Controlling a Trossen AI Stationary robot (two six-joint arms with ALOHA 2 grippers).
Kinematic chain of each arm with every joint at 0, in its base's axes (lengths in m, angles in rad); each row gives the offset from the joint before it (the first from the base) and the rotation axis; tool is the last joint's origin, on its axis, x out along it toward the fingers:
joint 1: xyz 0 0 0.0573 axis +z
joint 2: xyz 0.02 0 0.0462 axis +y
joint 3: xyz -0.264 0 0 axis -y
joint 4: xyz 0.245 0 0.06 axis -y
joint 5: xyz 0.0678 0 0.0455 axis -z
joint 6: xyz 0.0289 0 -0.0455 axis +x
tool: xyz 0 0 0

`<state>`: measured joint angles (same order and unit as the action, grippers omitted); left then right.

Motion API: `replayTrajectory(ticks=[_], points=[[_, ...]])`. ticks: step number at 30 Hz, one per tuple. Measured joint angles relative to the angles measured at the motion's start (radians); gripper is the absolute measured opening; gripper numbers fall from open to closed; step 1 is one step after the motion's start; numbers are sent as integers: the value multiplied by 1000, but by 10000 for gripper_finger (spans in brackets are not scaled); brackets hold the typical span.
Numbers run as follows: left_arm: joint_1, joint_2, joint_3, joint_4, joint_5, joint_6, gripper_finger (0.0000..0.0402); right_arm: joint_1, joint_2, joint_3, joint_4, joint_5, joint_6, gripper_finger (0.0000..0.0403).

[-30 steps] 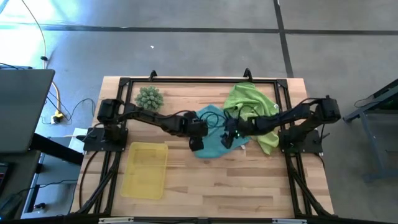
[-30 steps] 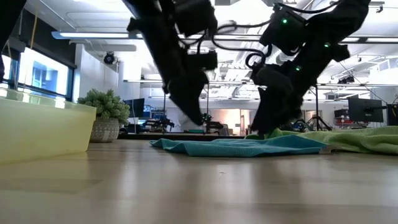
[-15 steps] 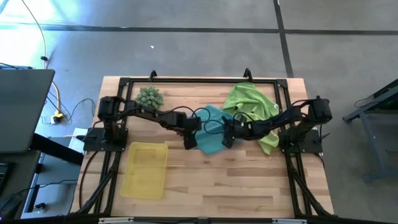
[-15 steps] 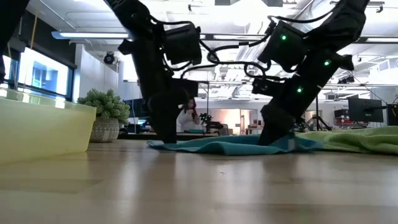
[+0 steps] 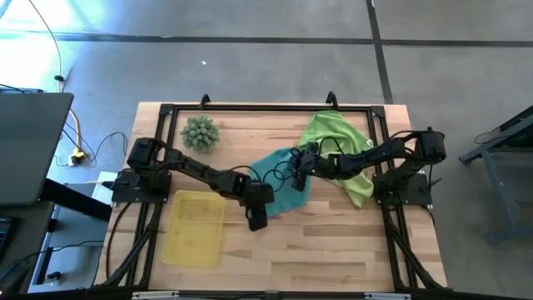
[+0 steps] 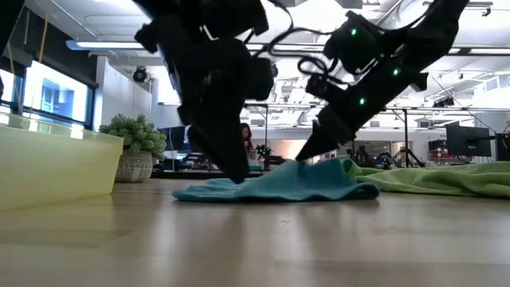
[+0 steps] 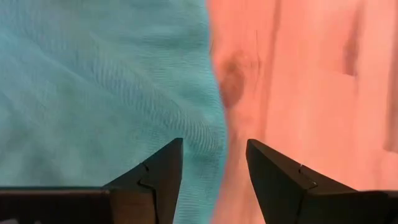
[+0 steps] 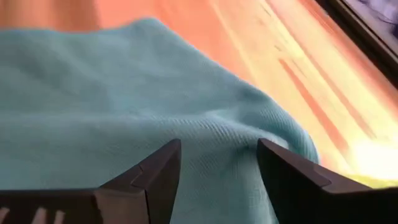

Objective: Roll microfiber towels into tight, uniform cylinder then place into a basket
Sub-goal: Fold the blue towel

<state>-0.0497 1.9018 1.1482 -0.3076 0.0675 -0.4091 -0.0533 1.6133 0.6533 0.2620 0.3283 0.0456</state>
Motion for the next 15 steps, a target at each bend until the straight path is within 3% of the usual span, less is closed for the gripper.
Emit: replayTrajectory(ticks=[8, 15], points=[[-28, -11, 76, -170, -120, 352, 167, 98, -133, 0, -182, -231, 157, 204], [-62, -9, 73, -284, -138, 516, 167, 257, -116, 0, -270, -171, 97, 204]])
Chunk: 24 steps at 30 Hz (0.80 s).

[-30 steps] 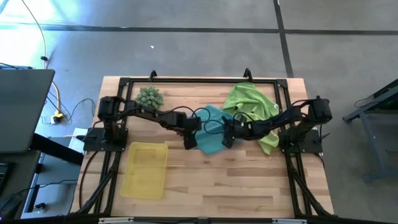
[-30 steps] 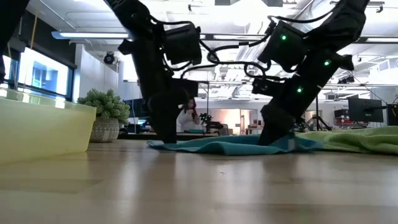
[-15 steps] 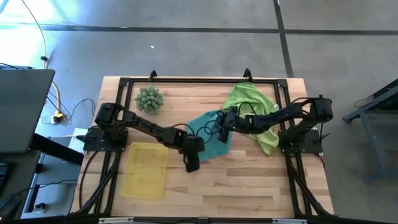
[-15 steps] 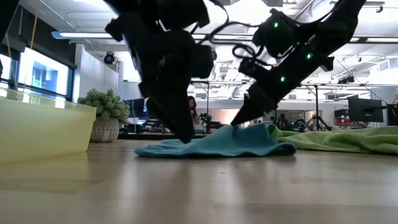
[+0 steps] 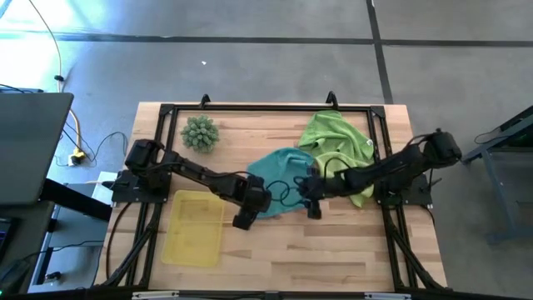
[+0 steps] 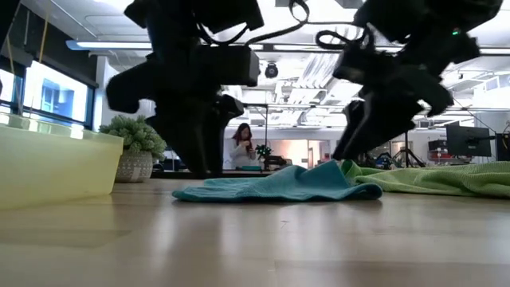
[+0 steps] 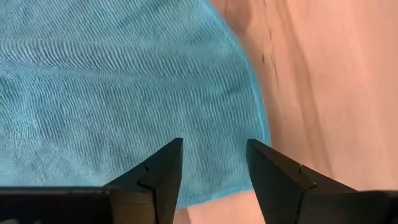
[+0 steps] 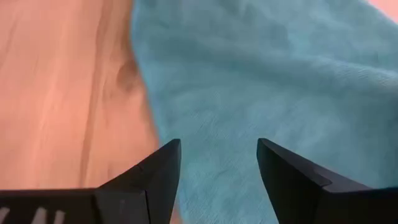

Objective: Roll microfiber towels into tight, uniform cylinder then place into a basket
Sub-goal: Fold the blue towel

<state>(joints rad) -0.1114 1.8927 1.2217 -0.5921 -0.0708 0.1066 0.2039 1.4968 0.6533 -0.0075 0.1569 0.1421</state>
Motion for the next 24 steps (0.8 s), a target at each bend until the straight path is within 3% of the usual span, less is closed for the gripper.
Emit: replayTrajectory(ticks=[12, 15, 24], points=[[-93, 8, -31, 13, -40, 113, 167, 105, 21, 0, 8, 106, -4, 204], [-106, 8, -44, 68, -93, 109, 167, 105, 21, 0, 13, 109, -3, 204], [-104, 7, -93, 101, -97, 41, 147, 105, 21, 0, 12, 110, -1, 204]])
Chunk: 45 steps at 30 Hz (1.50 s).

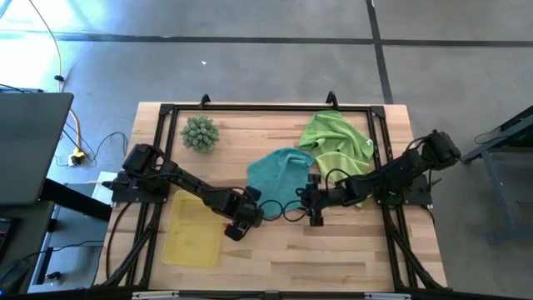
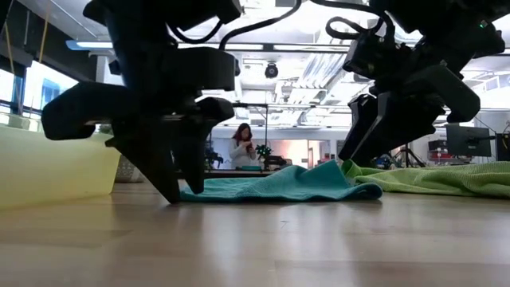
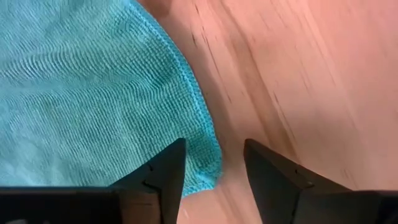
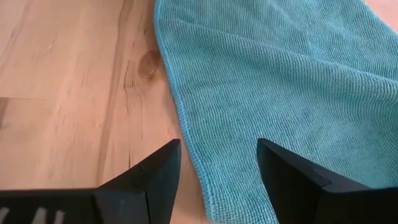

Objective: Roll microfiber towels into tight, uniform cylinder then place into a basket
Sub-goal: Fold the blue towel

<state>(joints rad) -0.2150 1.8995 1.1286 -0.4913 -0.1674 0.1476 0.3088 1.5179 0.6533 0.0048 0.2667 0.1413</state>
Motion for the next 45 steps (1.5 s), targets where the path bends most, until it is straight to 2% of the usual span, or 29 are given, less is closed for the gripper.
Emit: replayTrajectory(ticks=[5, 12, 15, 20, 26, 34, 37, 40, 45], points=[[0, -1, -3, 7, 3, -7, 111, 0, 0, 0, 3, 0, 0, 204], [30, 0, -4, 17, -83, -97, 33, 0, 0, 0, 23, -1, 0, 204], [46, 0, -4, 16, -83, -139, 6, 0, 0, 0, 23, -5, 0, 204], [52, 0, 7, -6, -75, -146, 3, 0, 0, 0, 34, -13, 0, 204], [52, 0, 108, -138, -38, -163, 1, 0, 0, 0, 112, -88, -10, 204], [54, 0, 242, -237, -27, -163, 1, 7, 41, 0, 136, -117, -11, 204], [62, 0, 282, -268, -26, -163, 0, 25, 71, 0, 152, -118, -57, 204], [76, 0, 299, -276, -23, -164, 0, 48, 104, 0, 148, -67, -111, 204], [96, 0, 334, -332, -19, -163, 0, 78, 149, 0, 147, 121, -130, 204]])
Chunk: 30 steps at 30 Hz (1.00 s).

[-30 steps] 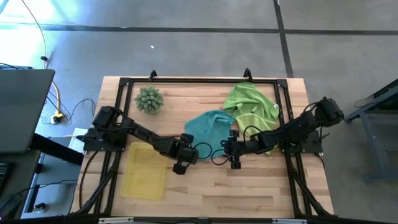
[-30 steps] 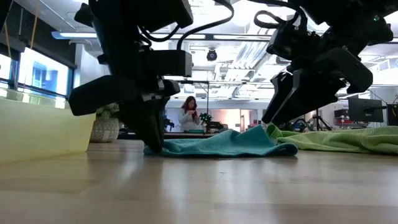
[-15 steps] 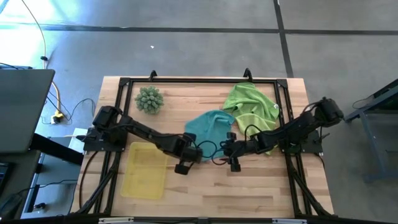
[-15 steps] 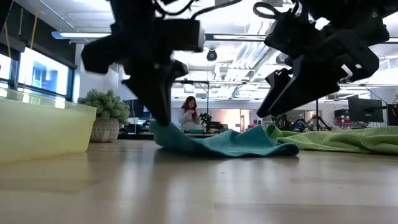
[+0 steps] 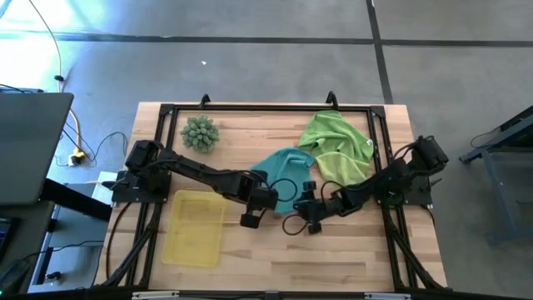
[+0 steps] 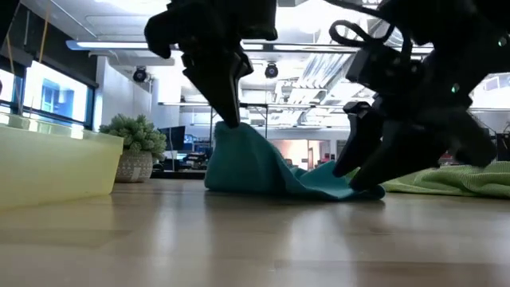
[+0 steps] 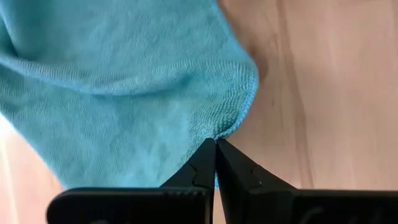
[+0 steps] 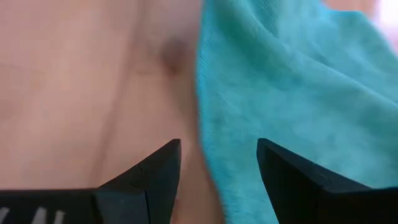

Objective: Roll microfiber towels into tight, uniform cylinder then place into a basket
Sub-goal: Fold the blue towel

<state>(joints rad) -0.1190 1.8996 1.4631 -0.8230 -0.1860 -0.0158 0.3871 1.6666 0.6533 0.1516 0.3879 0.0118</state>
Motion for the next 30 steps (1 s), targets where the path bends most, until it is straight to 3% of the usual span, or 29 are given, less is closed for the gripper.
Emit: replayTrajectory(ticks=[6, 13, 25, 27, 30], points=[[25, -4, 50, -78, 2, -16, 0, 16, 49, 0, -4, 114, -46, 204], [61, -5, 115, -165, 2, -9, 0, 22, 46, 1, -20, 159, -46, 204], [101, -6, 189, -300, 61, 0, 0, 23, 46, 0, -70, 609, -90, 204], [106, -6, 191, -307, 62, 0, 0, 15, 46, 0, -69, 625, -103, 204], [107, -6, 191, -308, 62, 0, 0, 1, 45, 0, -72, 556, -77, 204]])
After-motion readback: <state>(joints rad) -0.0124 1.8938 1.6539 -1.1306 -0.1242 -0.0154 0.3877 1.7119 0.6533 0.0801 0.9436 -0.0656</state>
